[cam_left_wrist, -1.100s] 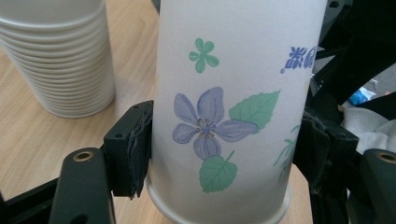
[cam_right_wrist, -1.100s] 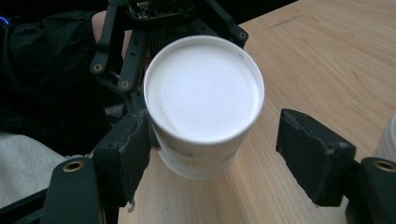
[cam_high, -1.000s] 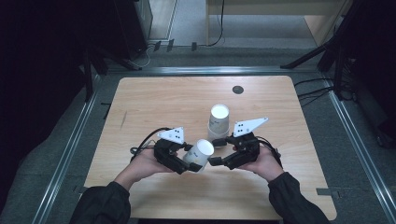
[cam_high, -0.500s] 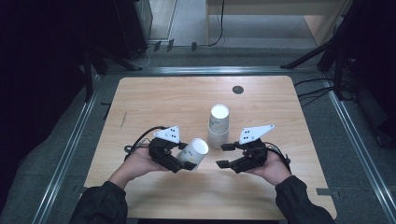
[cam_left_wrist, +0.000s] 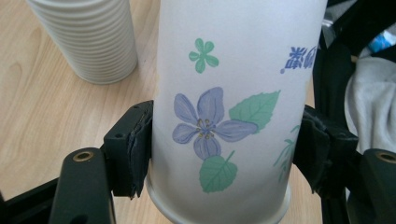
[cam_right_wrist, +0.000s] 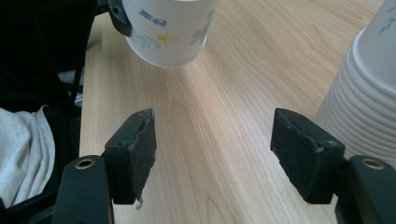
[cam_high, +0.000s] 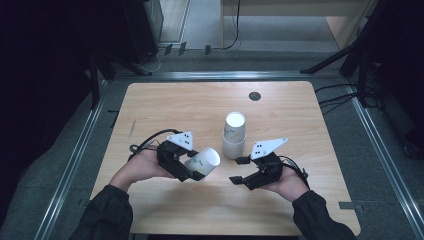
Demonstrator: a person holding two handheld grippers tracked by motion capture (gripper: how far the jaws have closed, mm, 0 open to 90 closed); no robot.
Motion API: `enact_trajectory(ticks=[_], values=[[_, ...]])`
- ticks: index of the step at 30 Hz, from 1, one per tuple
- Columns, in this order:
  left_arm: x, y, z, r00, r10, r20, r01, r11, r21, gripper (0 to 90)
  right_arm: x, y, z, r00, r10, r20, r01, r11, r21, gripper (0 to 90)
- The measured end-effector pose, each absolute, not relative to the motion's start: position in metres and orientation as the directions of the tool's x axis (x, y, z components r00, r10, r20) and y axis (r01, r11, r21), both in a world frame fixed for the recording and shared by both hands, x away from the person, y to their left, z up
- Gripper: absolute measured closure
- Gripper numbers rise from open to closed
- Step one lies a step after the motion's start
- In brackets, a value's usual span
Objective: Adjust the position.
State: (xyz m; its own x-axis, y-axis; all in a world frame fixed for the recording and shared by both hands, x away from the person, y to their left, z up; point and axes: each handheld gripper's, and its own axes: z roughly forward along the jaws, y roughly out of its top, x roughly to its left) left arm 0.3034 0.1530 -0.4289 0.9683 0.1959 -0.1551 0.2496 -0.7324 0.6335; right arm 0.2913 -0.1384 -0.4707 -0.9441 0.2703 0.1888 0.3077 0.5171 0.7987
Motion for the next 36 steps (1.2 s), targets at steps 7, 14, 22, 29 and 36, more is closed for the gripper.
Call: enact_trajectory(ticks=[7, 14, 22, 29, 36], values=[[0.308, 0.142, -0.413, 0.985, 0.152, -0.087, 0.174, -0.788, 0.591, 28.3, 0.293, -0.135, -0.469, -0.944, 0.265, 0.196, 0.309, 0.501, 0.809, 29.9], [0.311, 0.137, -0.421, 0.987, 0.151, -0.054, 0.156, -0.826, 0.542, 28.2, 0.293, -0.132, -0.469, -0.946, 0.259, 0.194, 0.302, 0.492, 0.816, 28.3], [0.309, 0.130, -0.433, 0.982, 0.156, -0.106, 0.187, -0.865, 0.465, 28.5, 0.293, -0.125, -0.467, -0.952, 0.232, 0.201, 0.289, 0.463, 0.838, 26.9], [0.302, 0.120, -0.435, 0.985, 0.133, -0.110, 0.168, -0.892, 0.419, 28.4, 0.291, -0.115, -0.468, -0.957, 0.208, 0.203, 0.280, 0.467, 0.839, 25.2], [0.296, 0.110, -0.435, 0.988, 0.106, -0.113, 0.142, -0.912, 0.385, 28.5, 0.288, -0.107, -0.469, -0.960, 0.177, 0.217, 0.276, 0.470, 0.838, 24.1]])
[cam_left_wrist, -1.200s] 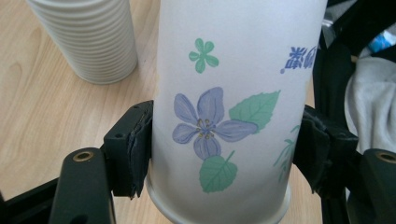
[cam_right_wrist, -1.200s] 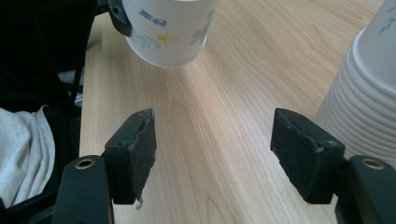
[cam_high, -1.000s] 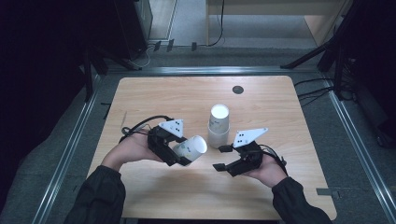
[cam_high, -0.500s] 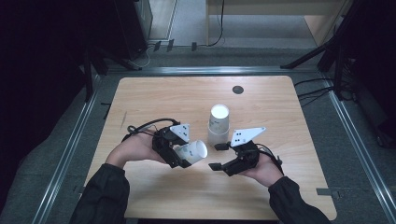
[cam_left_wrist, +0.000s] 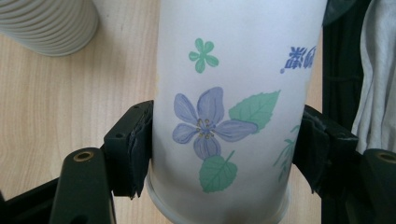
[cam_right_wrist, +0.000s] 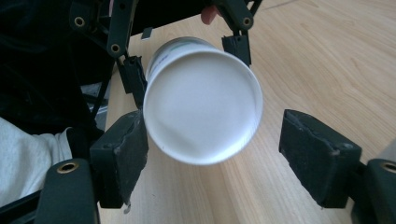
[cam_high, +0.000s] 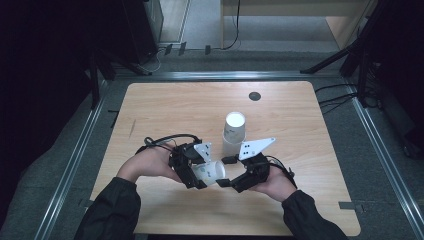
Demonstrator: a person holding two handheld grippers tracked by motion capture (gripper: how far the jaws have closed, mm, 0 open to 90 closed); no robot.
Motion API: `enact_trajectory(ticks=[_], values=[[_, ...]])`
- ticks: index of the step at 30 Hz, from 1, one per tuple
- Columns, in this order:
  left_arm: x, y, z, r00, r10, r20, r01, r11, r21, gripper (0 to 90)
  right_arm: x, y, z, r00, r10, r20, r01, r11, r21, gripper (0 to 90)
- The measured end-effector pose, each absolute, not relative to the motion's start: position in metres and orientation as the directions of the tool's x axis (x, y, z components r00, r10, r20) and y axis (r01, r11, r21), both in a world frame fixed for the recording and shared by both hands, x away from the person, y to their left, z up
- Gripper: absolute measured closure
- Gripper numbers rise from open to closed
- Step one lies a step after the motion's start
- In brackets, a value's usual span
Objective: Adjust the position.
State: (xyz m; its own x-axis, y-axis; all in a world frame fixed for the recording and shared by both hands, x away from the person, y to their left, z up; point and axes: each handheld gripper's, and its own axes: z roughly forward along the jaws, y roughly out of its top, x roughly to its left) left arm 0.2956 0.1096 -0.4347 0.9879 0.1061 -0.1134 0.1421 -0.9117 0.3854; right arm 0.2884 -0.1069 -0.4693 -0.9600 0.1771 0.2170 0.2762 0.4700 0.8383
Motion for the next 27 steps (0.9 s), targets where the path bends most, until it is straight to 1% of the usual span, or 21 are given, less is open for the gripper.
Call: enact_trajectory(ticks=[9, 12, 17, 21, 27], values=[[0.293, 0.103, -0.437, 0.989, 0.088, -0.118, 0.124, -0.928, 0.350, 28.4, 0.285, -0.094, -0.474, -0.965, 0.145, 0.219, 0.263, 0.498, 0.826, 23.9], [0.293, 0.103, -0.437, 0.989, 0.086, -0.121, 0.123, -0.928, 0.351, 28.4, 0.284, -0.091, -0.476, -0.966, 0.133, 0.223, 0.259, 0.509, 0.821, 24.3], [0.292, 0.102, -0.437, 0.990, 0.076, -0.122, 0.115, -0.929, 0.351, 28.4, 0.283, -0.087, -0.478, -0.967, 0.124, 0.222, 0.254, 0.518, 0.817, 27.1], [0.292, 0.102, -0.438, 0.989, 0.080, -0.121, 0.118, -0.930, 0.347, 28.6, 0.282, -0.086, -0.478, -0.968, 0.118, 0.220, 0.249, 0.521, 0.816, 32.8], [0.293, 0.104, -0.438, 0.991, 0.075, -0.115, 0.112, -0.922, 0.370, 28.2, 0.282, -0.086, -0.477, -0.970, 0.125, 0.207, 0.242, 0.519, 0.820, 33.5]])
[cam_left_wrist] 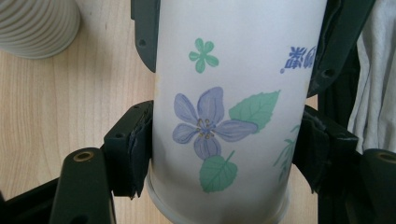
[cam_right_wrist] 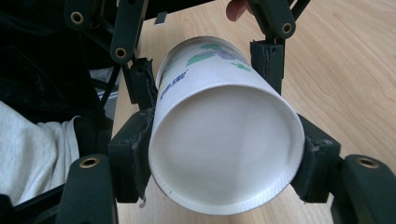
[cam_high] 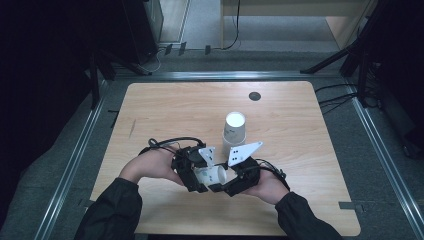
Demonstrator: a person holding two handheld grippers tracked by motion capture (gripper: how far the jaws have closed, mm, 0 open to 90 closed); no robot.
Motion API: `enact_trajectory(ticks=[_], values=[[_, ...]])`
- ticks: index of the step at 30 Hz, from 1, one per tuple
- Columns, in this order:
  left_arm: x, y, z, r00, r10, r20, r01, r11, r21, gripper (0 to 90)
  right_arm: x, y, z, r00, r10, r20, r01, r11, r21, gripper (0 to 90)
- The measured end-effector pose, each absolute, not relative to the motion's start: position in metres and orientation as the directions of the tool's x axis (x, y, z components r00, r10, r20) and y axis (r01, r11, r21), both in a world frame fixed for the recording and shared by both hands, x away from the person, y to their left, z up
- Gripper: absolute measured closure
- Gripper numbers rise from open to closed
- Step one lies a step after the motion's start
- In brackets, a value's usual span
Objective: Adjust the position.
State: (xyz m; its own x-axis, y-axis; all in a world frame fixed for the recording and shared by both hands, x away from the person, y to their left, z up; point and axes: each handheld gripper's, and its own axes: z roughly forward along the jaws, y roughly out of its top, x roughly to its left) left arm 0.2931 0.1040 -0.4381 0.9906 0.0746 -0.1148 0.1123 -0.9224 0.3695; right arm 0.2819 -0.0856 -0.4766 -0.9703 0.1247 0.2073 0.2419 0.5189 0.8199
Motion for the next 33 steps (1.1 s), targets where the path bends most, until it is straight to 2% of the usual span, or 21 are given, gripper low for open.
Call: enact_trajectory(ticks=[3, 5, 11, 19, 22, 33], values=[[0.294, 0.106, -0.438, 0.990, 0.082, -0.112, 0.120, -0.912, 0.392, 25.9, 0.283, -0.087, -0.475, -0.971, 0.125, 0.204, 0.240, 0.518, 0.821, 33.4], [0.295, 0.107, -0.437, 0.991, 0.095, -0.098, 0.127, -0.902, 0.412, 16.3, 0.283, -0.089, -0.473, -0.972, 0.126, 0.201, 0.237, 0.513, 0.825, 33.4], [0.300, 0.114, -0.434, 0.987, 0.136, -0.087, 0.161, -0.861, 0.482, 2.9, 0.286, -0.098, -0.468, -0.970, 0.137, 0.200, 0.242, 0.488, 0.839, 33.3], [0.305, 0.130, -0.435, 0.978, 0.147, -0.148, 0.206, -0.785, 0.584, 2.0, 0.289, -0.110, -0.461, -0.965, 0.162, 0.204, 0.256, 0.449, 0.856, 33.3], [0.304, 0.136, -0.436, 0.977, 0.166, -0.137, 0.215, -0.754, 0.621, 1.9, 0.290, -0.114, -0.458, -0.965, 0.164, 0.206, 0.259, 0.435, 0.862, 33.3], [0.295, 0.147, -0.442, 0.960, 0.214, -0.179, 0.279, -0.715, 0.641, 2.0, 0.292, -0.129, -0.451, -0.960, 0.171, 0.224, 0.273, 0.377, 0.885, 33.3]])
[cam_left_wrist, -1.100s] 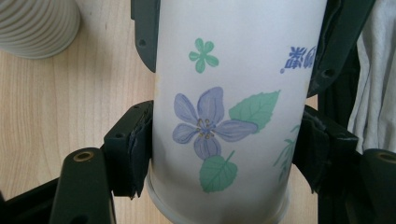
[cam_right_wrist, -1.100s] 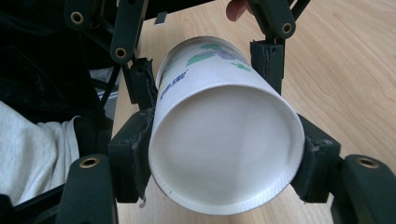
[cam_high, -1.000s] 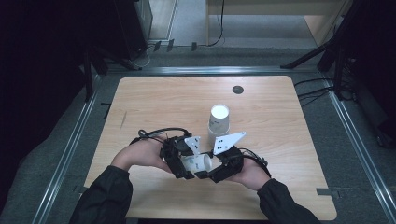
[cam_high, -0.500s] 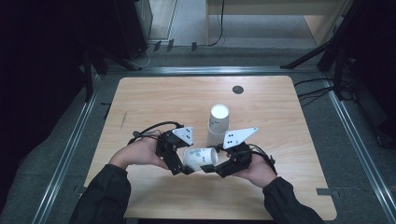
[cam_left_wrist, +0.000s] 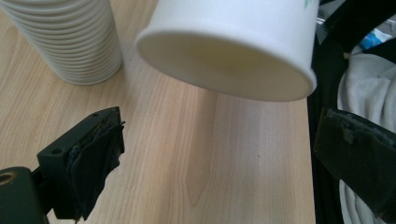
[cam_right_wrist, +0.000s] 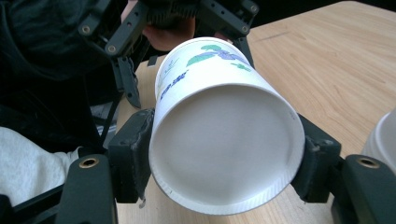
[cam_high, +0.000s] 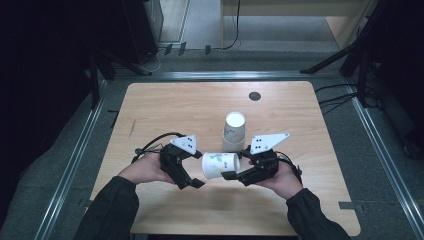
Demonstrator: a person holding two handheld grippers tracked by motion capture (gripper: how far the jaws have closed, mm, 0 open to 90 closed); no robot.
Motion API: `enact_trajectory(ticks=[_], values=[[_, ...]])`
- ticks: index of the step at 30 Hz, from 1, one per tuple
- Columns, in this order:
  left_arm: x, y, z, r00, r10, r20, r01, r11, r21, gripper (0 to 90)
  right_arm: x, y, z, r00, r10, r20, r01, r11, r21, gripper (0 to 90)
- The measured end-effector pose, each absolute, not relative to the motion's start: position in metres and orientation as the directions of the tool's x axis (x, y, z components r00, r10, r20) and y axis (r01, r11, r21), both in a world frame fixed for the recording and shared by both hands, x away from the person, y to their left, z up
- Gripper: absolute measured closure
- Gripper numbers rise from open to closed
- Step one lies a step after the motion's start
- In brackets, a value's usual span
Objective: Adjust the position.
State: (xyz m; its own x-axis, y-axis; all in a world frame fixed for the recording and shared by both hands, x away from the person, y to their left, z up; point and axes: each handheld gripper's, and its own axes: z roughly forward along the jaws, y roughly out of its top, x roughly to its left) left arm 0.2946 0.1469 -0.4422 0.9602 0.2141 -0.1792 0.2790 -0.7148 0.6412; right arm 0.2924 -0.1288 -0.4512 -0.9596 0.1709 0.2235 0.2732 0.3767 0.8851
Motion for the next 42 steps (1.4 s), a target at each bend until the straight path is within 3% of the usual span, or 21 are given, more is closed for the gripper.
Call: enact_trajectory(ticks=[9, 33, 42], values=[[0.289, 0.144, -0.445, 0.955, 0.248, -0.163, 0.292, -0.691, 0.661, 2.0, 0.292, -0.135, -0.448, -0.959, 0.162, 0.233, 0.277, 0.354, 0.893, 33.3], [0.282, 0.149, -0.442, 0.933, 0.243, -0.264, 0.354, -0.508, 0.785, 2.2, 0.298, -0.123, -0.449, -0.957, 0.063, 0.284, 0.288, 0.348, 0.892, 33.2], [0.281, 0.156, -0.447, 0.922, 0.246, -0.300, 0.382, -0.440, 0.813, 6.6, 0.302, -0.114, -0.449, -0.952, 0.018, 0.306, 0.293, 0.346, 0.891, 33.2]])
